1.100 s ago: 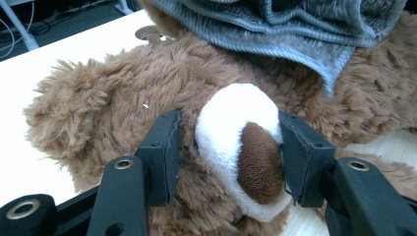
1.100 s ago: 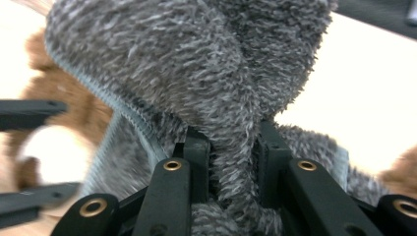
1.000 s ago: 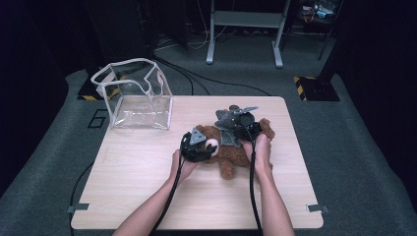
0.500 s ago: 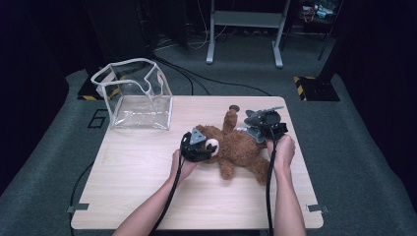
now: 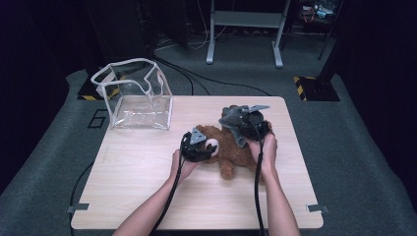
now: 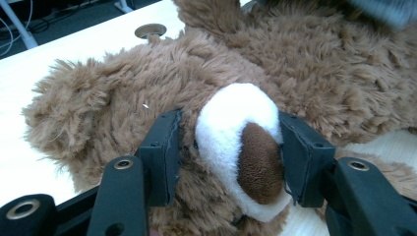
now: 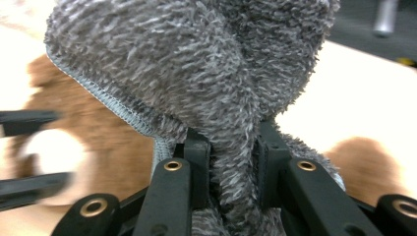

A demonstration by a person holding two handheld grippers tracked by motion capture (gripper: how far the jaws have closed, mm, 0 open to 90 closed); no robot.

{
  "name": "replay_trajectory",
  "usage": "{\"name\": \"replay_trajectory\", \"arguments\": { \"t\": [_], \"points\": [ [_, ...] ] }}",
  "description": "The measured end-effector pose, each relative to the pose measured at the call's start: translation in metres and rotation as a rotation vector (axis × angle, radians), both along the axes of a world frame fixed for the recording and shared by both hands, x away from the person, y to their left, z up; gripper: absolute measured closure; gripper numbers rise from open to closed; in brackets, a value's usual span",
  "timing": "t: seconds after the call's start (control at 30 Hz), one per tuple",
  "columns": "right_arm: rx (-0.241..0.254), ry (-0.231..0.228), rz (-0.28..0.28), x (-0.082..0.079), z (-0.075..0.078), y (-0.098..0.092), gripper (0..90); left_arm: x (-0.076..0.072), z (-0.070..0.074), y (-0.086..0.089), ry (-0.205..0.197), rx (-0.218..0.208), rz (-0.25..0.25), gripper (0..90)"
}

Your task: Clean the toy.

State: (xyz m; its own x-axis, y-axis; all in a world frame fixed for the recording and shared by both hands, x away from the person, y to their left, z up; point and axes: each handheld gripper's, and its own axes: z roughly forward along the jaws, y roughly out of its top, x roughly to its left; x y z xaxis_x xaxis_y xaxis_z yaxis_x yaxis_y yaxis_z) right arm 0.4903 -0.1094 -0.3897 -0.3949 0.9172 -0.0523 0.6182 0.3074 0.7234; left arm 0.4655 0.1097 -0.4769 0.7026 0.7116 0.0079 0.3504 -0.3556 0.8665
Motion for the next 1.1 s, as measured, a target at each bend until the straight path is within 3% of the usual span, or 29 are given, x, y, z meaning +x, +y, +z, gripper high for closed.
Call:
{"name": "replay_trajectory", "arguments": {
  "t": [0.07, 0.17, 0.33, 0.63, 0.77, 1.0, 1.1],
  "points": [
    [-0.025, 0.018, 0.011, 0.002, -0.008, 0.009, 72.4, 0.000, 0.000, 0.000, 0.000, 0.001, -0.001, 46.5],
    [-0.043, 0.013, -0.010, 0.005, -0.015, 0.006, 72.6, 0.000, 0.000, 0.000, 0.003, 0.002, -0.005, 46.5],
    [-0.073, 0.012, -0.073, 0.007, -0.015, -0.015, 72.6, 0.000, 0.000, 0.000, 0.002, 0.003, -0.006, 46.6],
    [-0.044, 0.053, -0.204, 0.016, -0.029, -0.069, 72.6, 0.000, 0.001, 0.000, 0.002, 0.006, -0.009, 46.6],
    [-0.047, 0.073, -0.249, 0.017, -0.034, -0.081, 72.6, 0.000, 0.001, 0.000, 0.002, 0.008, -0.006, 46.5],
    [-0.118, 0.087, -0.311, 0.010, -0.033, -0.099, 72.5, 0.000, 0.000, 0.000, -0.003, 0.005, -0.004, 46.6],
    [-0.103, 0.070, -0.330, 0.003, -0.030, -0.108, 72.4, 0.001, 0.000, 0.000, -0.002, 0.004, -0.006, 46.6]
  ]
}}
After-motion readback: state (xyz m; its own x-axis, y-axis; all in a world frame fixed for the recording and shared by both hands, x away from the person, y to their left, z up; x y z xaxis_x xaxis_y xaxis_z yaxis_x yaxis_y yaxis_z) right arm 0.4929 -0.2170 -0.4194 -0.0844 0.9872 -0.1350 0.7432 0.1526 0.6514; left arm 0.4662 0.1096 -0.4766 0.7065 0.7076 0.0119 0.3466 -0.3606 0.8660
